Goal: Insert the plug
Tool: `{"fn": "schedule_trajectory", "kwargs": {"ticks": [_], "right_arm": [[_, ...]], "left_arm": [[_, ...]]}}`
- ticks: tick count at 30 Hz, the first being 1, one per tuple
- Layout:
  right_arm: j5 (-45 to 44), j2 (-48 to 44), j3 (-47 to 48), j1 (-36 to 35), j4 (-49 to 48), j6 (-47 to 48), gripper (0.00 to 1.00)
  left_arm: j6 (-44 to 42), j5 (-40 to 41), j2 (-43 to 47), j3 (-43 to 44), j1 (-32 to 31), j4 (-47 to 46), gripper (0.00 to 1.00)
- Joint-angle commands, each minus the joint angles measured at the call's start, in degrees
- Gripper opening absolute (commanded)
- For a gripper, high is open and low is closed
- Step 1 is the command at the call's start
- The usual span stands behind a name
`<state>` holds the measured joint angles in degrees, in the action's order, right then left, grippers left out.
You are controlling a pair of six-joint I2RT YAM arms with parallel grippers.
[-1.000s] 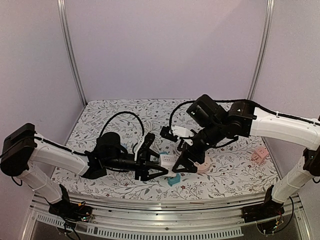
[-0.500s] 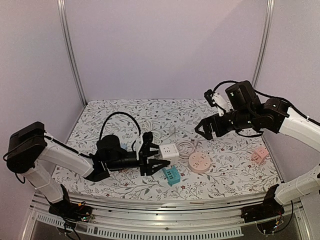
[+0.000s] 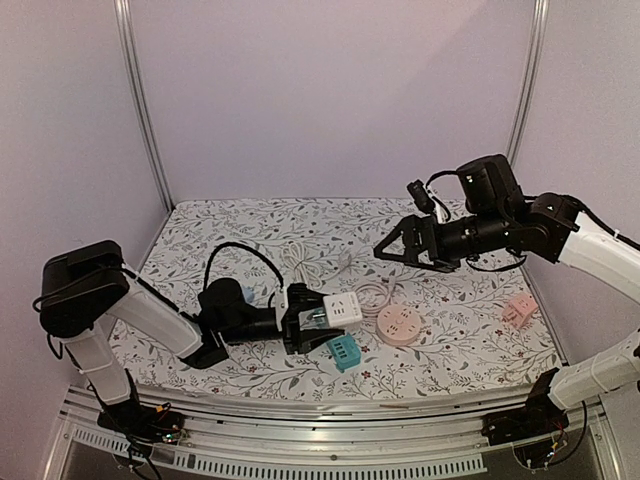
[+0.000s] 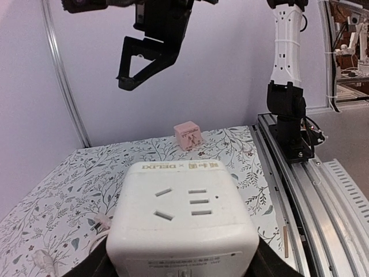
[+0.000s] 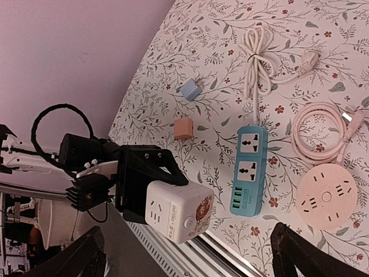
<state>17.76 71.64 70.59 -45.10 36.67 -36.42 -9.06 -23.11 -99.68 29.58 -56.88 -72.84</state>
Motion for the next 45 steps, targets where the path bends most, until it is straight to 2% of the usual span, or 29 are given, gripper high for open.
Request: {"fn": "schedule_trajectory", "kwargs": {"ticks": [1, 9, 20, 32, 45], "right_arm": [[9.8, 0.7, -1.1, -0.3, -5.6, -4.6, 0.99], [14.8, 2.3, -5.5, -0.5, -15.6, -11.2, 0.99], [17.4, 6.0, -0.1, -5.1, -20.8, -12.0, 0.99], [17.4, 10.5, 2.7, -5.9, -23.0, -14.9, 0.99], [19.5, 12.3, 3.4, -8.3, -25.2, -16.9, 0.82]], "left_arm": [[-0.8, -3.9, 1.3, 0.5, 0.5, -14.6, 0.00], [0.4, -3.6, 5.3, 1.4, 0.8, -14.6, 0.00], [2.3, -5.4, 10.1, 4.5, 3.1, -14.6, 0.00], [4.3, -10.8, 14.0, 5.3, 5.0, -14.6, 0.00], [-2.3, -9.8, 13.8, 4.5, 5.4, -14.6, 0.00]]}}
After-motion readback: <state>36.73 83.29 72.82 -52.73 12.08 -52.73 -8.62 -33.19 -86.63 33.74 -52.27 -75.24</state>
